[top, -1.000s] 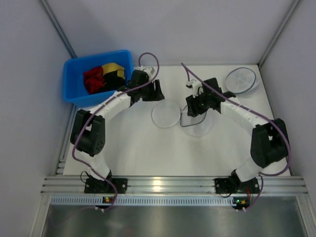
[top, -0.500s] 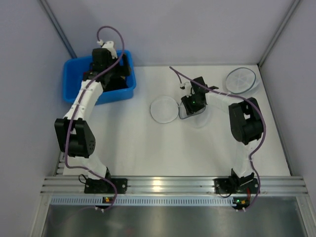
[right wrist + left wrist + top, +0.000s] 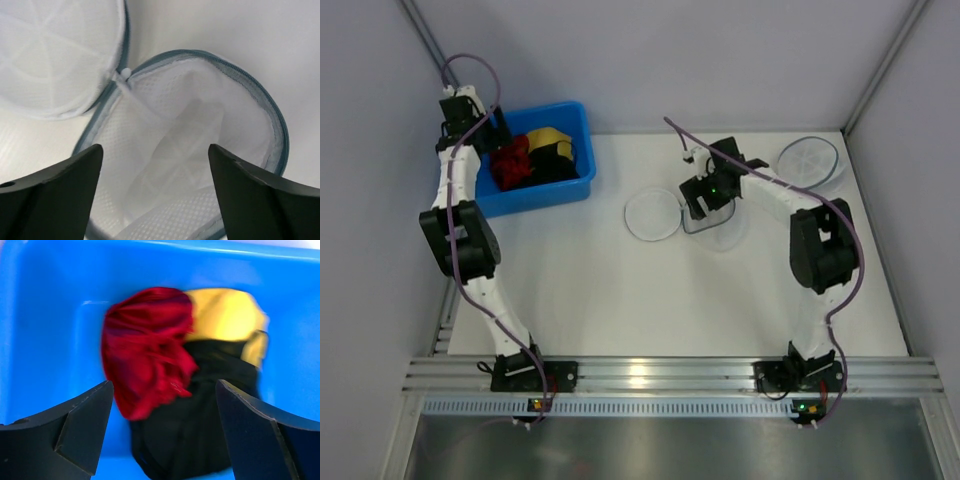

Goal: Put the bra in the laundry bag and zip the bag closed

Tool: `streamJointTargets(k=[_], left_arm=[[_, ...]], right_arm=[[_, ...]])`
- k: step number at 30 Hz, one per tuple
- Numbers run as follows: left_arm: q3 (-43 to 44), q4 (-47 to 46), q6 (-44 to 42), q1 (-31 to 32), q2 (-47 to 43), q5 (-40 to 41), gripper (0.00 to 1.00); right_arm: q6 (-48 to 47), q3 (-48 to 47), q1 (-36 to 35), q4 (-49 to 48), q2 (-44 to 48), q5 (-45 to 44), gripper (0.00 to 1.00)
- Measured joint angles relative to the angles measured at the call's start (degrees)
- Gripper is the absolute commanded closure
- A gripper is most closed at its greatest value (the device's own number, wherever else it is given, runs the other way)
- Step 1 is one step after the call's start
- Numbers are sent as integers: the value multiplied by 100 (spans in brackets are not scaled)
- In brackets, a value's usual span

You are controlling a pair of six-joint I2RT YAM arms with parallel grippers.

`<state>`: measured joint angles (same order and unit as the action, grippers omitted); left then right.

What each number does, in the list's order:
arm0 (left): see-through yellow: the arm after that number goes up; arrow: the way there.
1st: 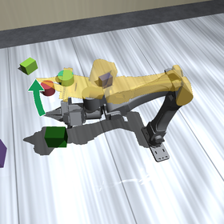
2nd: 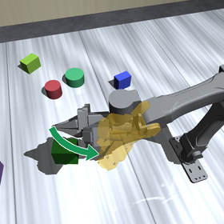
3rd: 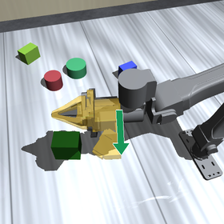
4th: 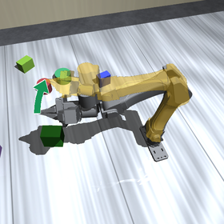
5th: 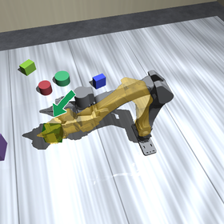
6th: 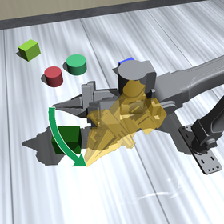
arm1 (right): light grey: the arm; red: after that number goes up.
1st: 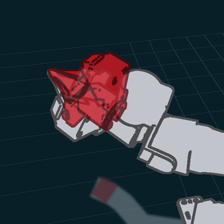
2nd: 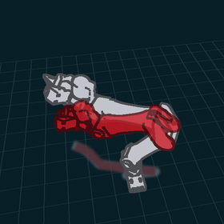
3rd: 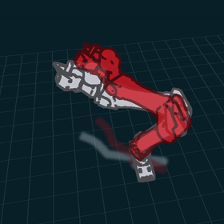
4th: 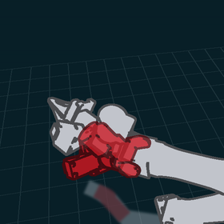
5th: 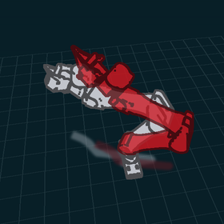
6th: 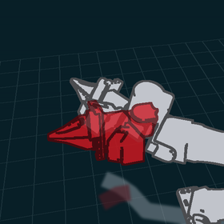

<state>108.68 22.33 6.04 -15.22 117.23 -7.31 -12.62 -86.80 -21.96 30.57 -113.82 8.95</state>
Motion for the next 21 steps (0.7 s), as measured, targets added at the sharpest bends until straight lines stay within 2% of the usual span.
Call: streamJointTargets(k=[1,3,9,12,14,15,18,19,21], left_arm=[[105,7,-2,-57,164,9,12],[361,-4,-20,-153,503,39,12],[933,-122,-170,-238,1344,0,16],[962,-258,-374,-223,1537,-197,23],[1005,-304,-522,-208,1633,-323,32],[1054,-328,-608,-197,1700,-385,42],[1132,-422,-754,-190,1808,-511,59],[1134,-446,-793,-190,1827,-549,78],[1134,-442,-848,-192,1832,-597,94]], right_arm=[[-15,0,0,63,103,85,3],[-17,-7,0,181,365,256,1],[114,-74,0,337,1126,752,1],[247,-57,0,352,1329,1036,1],[337,9,0,343,1370,1189,1],[374,59,0,345,1384,1228,1],[428,229,0,387,1386,1300,1],[431,282,0,400,1386,1311,1],[439,345,0,466,1386,1327,1]])
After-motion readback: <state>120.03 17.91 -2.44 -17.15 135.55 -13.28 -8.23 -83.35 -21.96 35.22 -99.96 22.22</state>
